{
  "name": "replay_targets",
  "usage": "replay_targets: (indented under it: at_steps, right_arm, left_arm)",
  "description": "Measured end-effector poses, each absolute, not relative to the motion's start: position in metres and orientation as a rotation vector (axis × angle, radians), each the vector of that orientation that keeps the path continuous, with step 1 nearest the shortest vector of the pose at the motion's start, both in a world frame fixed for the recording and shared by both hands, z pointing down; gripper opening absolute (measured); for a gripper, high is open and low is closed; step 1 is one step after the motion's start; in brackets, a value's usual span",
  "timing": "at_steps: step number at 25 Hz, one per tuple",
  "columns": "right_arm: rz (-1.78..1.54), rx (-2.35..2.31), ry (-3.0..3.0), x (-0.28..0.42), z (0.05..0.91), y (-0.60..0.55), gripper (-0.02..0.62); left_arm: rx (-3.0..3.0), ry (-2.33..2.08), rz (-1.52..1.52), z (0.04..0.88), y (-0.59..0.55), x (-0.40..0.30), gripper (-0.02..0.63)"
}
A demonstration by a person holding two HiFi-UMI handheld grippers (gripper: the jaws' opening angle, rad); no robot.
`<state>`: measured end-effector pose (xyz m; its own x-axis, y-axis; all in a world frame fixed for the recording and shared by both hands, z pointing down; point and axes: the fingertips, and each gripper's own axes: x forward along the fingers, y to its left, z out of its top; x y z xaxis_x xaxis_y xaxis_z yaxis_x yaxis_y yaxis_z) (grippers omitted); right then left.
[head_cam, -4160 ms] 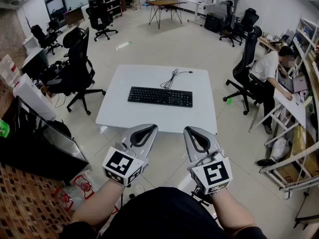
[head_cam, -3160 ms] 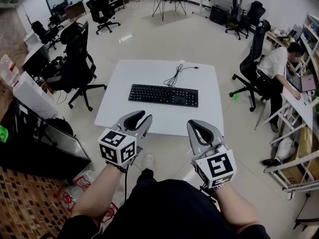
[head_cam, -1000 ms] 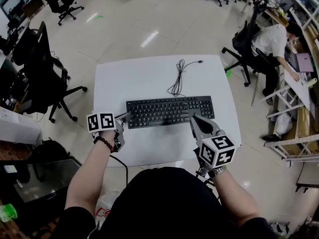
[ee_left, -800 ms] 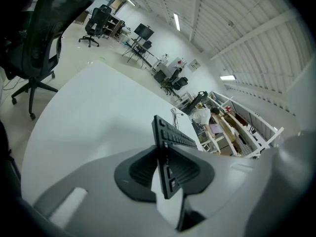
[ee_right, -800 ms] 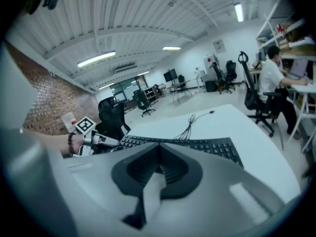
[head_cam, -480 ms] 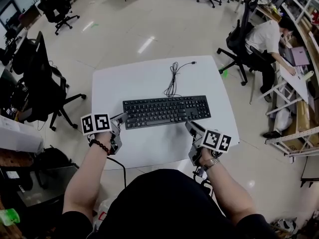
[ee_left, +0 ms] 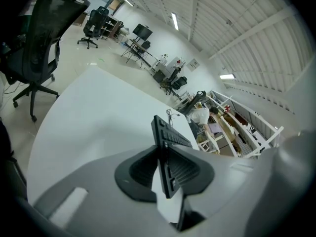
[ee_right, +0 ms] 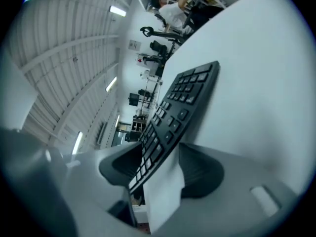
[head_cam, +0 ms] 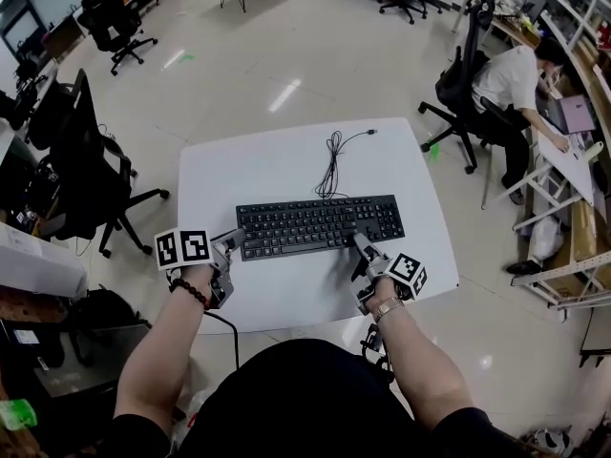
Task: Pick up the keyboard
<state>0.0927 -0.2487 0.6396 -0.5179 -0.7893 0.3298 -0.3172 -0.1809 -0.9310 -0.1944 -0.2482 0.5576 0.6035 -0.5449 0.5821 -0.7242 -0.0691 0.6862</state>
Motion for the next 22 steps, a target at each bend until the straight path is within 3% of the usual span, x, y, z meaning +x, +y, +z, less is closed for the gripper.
replay_targets:
  at_steps: [10,19,22]
  right_arm:
    - [-1.712,-1.206,1.589,0.097,0.66,-0.283,0.225]
    - [-1.649,-1.169,1.637,0.094,0.647,-0.289,0.126]
    - [-1.64,-1.175,1.677,0.093,0.636,-0.286,0.124]
  left_arm:
    - [1.733,-1.038,0.217,0.554,-0.248,-0.188,0.072]
    - [1.709,-1.037,0.179,0.562,-0.247,-0.192,0.074]
    - [1.705,-1.032,0.126,0.562,-0.247,-0.194,0.075]
